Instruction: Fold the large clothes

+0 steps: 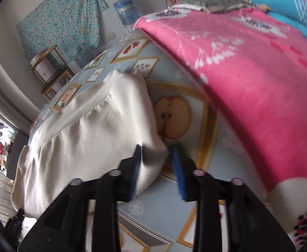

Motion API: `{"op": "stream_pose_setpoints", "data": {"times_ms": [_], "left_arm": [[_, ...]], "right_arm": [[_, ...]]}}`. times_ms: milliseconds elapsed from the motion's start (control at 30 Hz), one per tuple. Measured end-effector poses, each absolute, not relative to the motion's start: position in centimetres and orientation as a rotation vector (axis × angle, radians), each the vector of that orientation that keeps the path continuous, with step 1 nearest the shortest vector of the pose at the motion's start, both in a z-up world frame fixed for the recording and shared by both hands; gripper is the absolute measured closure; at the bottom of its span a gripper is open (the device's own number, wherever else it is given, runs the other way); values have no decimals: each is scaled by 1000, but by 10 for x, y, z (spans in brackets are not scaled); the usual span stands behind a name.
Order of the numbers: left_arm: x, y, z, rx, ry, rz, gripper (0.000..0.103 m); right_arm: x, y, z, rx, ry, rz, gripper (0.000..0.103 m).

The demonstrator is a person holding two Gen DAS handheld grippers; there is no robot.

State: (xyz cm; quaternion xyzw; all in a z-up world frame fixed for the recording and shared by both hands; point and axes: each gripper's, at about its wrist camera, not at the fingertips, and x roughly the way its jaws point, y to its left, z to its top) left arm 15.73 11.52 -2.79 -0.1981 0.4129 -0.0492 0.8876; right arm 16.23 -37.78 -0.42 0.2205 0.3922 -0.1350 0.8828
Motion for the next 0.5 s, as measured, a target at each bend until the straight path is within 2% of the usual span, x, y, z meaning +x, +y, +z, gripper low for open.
{"op": "stream_pose_setpoints", "data": {"times_ms": [33,100,133,200,333,400,500], "left_arm": [[153,114,-23,-374,848,-93,70],[144,108,-11,-287,814,-76,50],[138,104,-3,-241,789,-72,46],[129,92,8,-147,758,-75,30],[116,65,28,-26,724,-109,16],[109,54,40,-18,705,-145,5],[102,42,56,-33,673,-198,5]], "right_arm": [[155,-379,3,450,801,-285,45],[144,-376,13,424,780,-287,32],[138,-372,18,409,776,-282,29],[131,-360,24,380,773,-253,17],[125,-315,29,300,788,-160,10],[125,-292,32,270,789,-113,8],[122,-259,38,222,782,-57,7]]}}
